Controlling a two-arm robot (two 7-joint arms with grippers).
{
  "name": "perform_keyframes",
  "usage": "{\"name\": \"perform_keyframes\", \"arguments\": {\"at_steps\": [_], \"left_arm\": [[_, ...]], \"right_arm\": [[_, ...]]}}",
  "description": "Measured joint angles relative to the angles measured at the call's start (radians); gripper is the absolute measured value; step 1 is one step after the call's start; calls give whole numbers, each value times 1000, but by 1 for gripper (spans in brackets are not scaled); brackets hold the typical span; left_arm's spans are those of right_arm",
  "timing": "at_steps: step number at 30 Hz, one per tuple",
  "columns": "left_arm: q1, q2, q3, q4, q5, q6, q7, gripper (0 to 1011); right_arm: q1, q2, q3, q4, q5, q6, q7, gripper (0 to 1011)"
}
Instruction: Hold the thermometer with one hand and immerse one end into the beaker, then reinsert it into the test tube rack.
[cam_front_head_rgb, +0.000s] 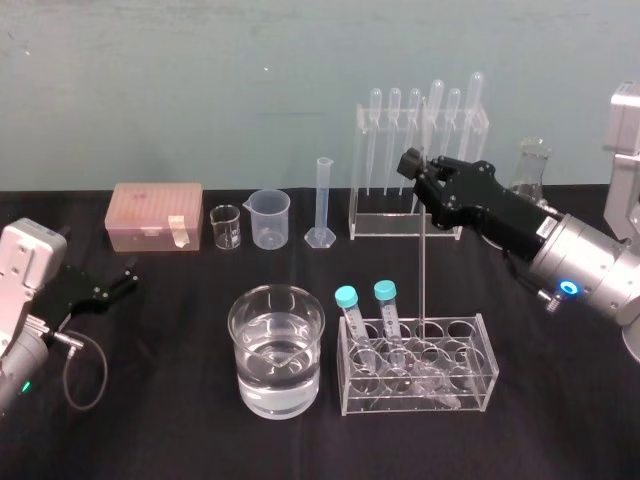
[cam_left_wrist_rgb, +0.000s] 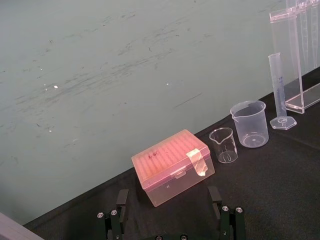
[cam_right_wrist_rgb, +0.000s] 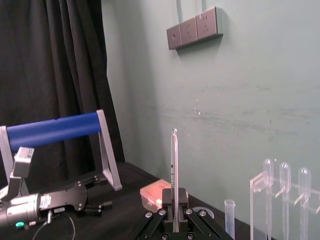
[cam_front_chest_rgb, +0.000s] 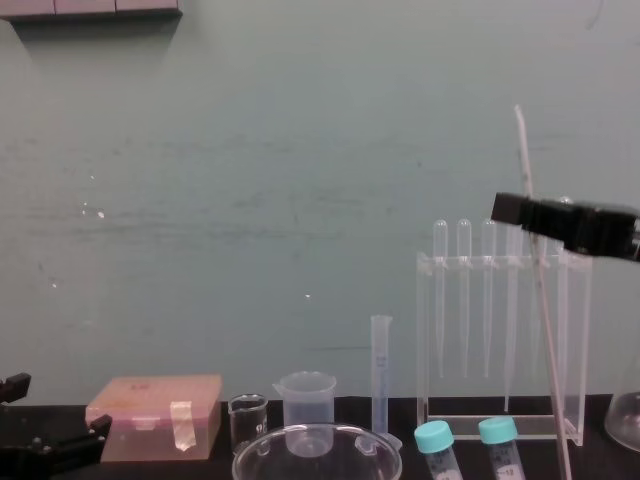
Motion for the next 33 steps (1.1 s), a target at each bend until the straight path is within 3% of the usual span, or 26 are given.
{"name": "perform_keyframes", "arguments": {"at_steps": [12,33], "left_arm": [[0,0,0,0,0,0,0,1008],[0,0,0,0,0,0,0,1008]], "right_arm": [[-2,-13,-7,25,-20,23,9,52],[4,-16,-12,37,-46,19,34,51]]}}
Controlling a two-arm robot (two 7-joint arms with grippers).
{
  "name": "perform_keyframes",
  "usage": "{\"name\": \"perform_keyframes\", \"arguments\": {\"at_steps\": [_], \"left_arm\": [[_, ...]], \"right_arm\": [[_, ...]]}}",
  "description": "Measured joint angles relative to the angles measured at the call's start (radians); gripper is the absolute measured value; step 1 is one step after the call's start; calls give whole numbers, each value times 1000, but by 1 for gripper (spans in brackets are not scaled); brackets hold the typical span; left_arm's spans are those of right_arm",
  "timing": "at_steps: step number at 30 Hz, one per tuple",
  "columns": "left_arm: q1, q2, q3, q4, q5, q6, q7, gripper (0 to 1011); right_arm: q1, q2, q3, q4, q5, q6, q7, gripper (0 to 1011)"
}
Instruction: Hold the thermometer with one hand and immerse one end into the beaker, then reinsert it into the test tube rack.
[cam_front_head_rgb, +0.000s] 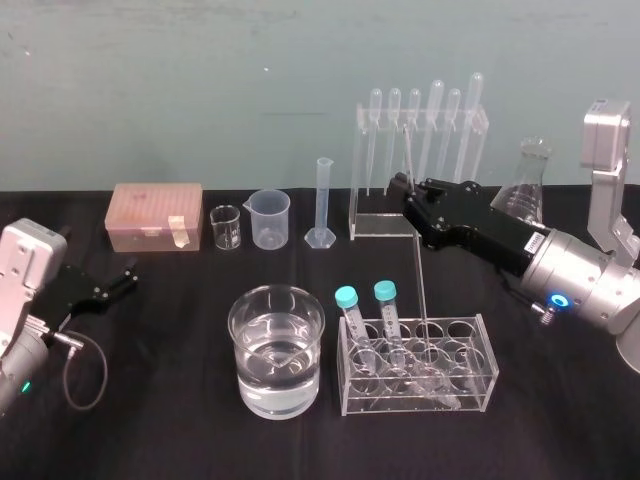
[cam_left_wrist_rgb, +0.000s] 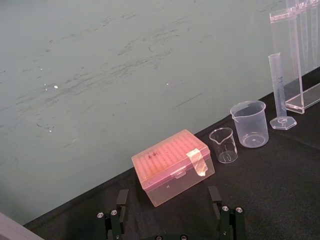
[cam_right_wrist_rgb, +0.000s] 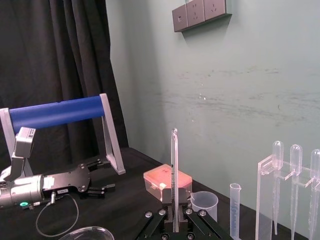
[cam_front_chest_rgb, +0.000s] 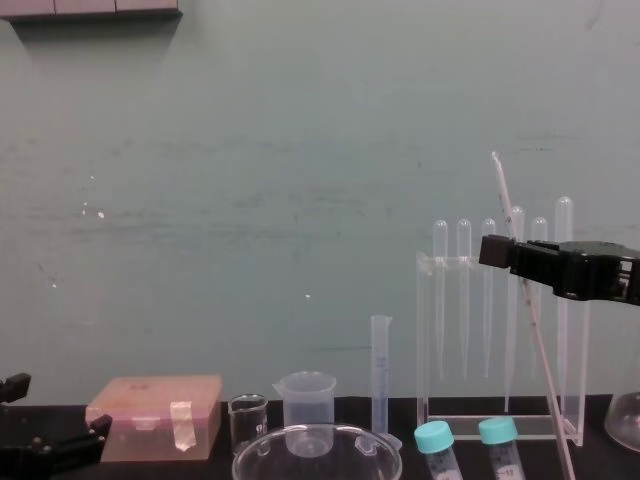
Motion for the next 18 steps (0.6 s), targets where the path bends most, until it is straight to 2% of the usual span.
{"name": "perform_keyframes", "arguments": {"at_steps": [8,11,18], "left_arm": [[0,0,0,0,0,0,0,1008],[0,0,0,0,0,0,0,1008],[0,0,0,0,0,0,0,1008]], "right_arm": [[0,0,0,0,0,0,0,68],[0,0,0,0,0,0,0,137],[0,0,0,0,0,0,0,373]]}}
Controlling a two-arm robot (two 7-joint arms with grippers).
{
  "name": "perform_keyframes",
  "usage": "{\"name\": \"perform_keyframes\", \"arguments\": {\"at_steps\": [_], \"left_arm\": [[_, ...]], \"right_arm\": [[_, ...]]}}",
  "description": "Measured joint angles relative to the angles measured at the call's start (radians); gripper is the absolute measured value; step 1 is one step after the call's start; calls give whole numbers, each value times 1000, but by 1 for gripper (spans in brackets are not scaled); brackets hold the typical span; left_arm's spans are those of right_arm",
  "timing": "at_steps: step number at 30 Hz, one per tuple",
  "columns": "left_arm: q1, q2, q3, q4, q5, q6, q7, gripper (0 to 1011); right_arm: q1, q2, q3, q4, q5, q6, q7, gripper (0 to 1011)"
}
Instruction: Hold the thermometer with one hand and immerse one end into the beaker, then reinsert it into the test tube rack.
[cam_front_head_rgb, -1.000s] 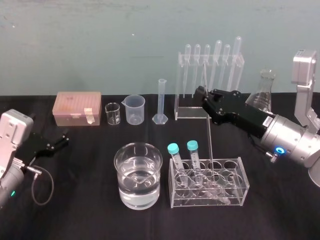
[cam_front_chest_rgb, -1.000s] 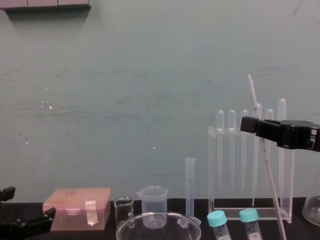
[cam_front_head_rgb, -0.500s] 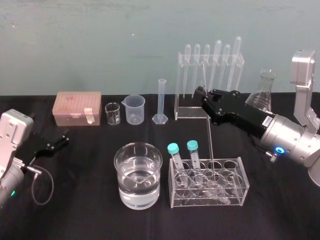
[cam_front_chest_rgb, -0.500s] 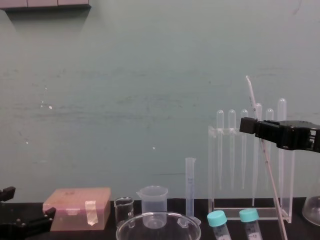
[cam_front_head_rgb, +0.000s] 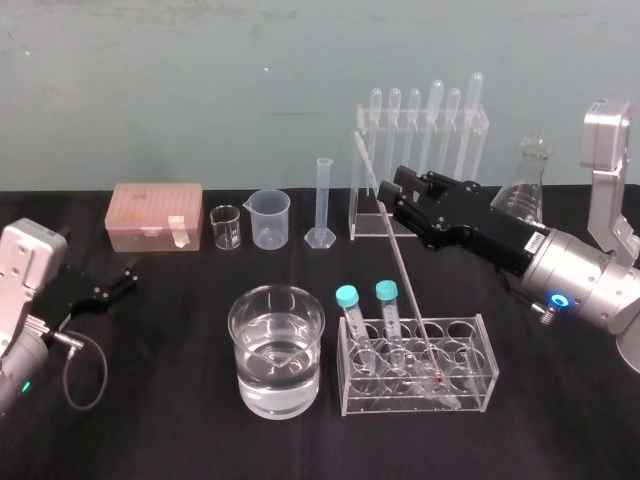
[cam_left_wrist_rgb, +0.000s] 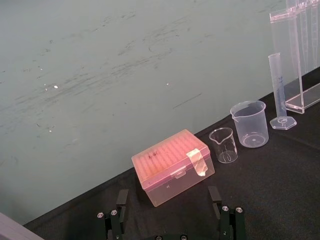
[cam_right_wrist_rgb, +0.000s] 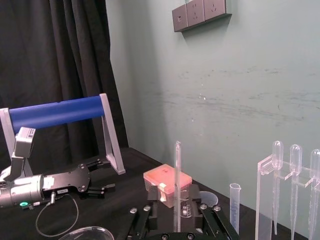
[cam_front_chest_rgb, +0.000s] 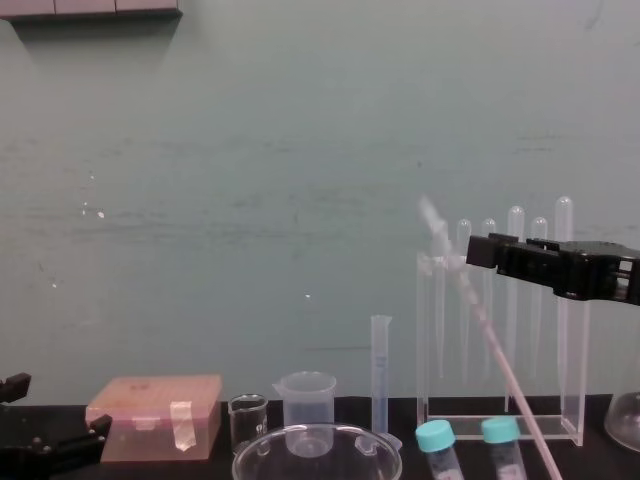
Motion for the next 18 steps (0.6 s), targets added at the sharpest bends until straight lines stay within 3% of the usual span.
{"name": "perform_keyframes", "arguments": {"at_steps": [14,16,18], "left_arm": [[0,0,0,0,0,0,0,1008],[0,0,0,0,0,0,0,1008],[0,0,0,0,0,0,0,1008]], "right_arm": [[0,0,0,0,1,0,0,813],[-3,-2,6,-3,0,-8,-9,867],[-17,-12,33,-14,-20,-40,-65,916]]}}
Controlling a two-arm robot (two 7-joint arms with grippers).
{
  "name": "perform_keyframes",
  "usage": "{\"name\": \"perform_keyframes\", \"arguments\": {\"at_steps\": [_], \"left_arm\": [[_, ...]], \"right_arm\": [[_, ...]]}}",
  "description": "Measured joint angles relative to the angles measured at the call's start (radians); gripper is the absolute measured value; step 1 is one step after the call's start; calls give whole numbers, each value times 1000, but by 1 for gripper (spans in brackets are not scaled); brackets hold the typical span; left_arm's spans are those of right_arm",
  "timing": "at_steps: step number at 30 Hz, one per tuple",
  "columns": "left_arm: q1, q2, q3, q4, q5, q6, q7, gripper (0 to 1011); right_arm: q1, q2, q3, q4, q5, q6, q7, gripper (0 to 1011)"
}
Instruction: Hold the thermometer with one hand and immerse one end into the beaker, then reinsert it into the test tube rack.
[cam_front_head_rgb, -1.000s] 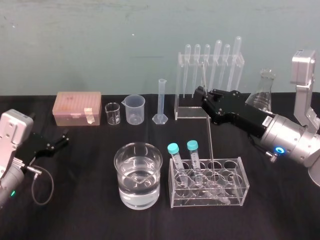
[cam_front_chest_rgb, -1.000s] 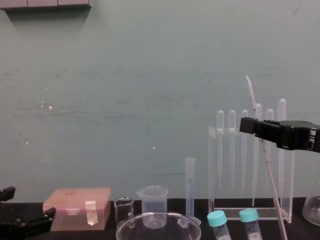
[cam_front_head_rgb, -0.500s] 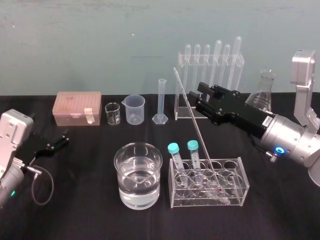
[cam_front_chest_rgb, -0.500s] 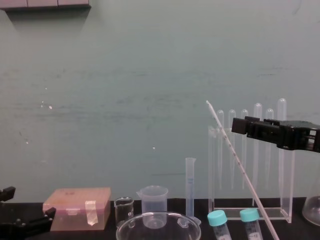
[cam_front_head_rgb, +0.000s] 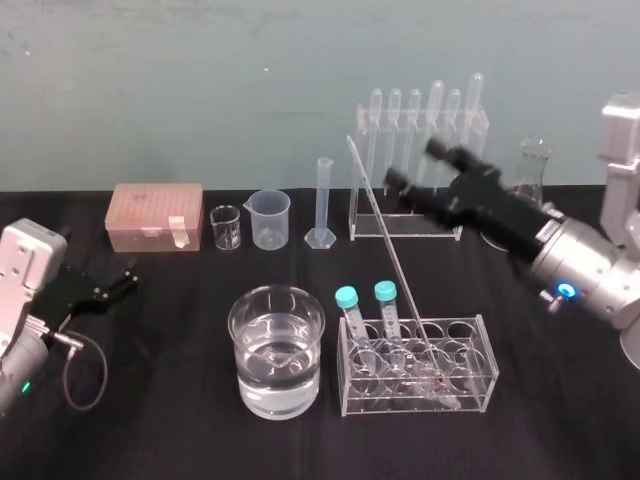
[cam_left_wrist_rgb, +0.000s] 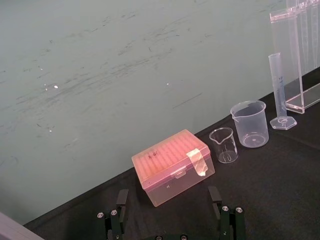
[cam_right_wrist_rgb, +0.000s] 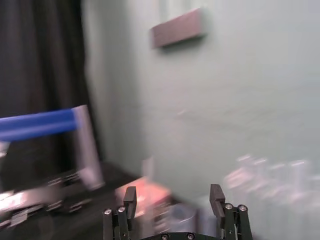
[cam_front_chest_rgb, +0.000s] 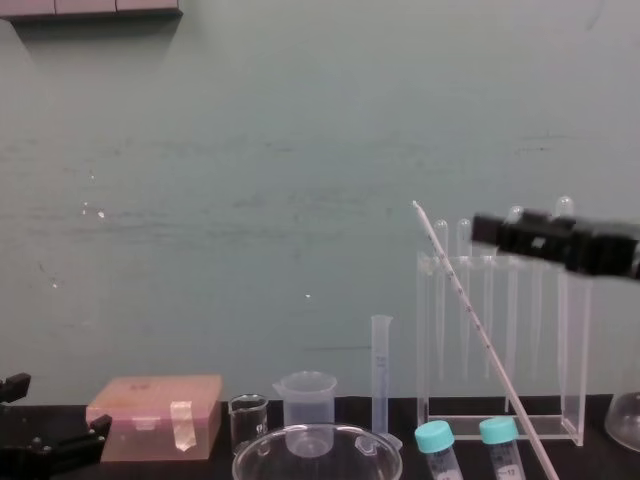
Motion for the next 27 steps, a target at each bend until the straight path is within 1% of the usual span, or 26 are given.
{"name": "perform_keyframes", "arguments": {"at_steps": [1,2,4,5,6,7,8,10,11,15,17,20,27], "left_arm": [[0,0,0,0,0,0,0,1008],[0,0,0,0,0,0,0,1008],[0,0,0,0,0,0,0,1008],[0,0,0,0,0,0,0,1008],[0,0,0,0,0,0,0,1008],[0,0,0,0,0,0,0,1008],[0,0,0,0,0,0,0,1008],[0,0,0,0,0,0,0,1008],[0,0,0,0,0,0,0,1008],[0,0,0,0,0,0,0,1008],[0,0,0,0,0,0,0,1008],[0,0,0,0,0,0,0,1008],[0,0,0,0,0,0,0,1008]], "right_arm": [[-6,-5,11,-3,-15,-15,-27,959],[-19,-15,33,-7,-53,-47,-98,978],[-32,-28,56,-10,-90,-62,-179,998],[-46,-39,72,-8,-138,-66,-267,1003],[-51,-42,77,-5,-170,-66,-314,1002],[-56,-43,80,0,-200,-61,-356,1002],[-65,-45,81,12,-251,-43,-419,1003],[-73,-46,78,26,-294,-15,-470,1003],[-81,-47,72,41,-323,15,-505,1002],[-93,-51,59,72,-368,65,-542,1002],[-95,-54,52,88,-391,75,-551,1002],[-95,-59,47,103,-410,79,-555,1002],[-95,-58,48,100,-407,79,-555,1003]]}}
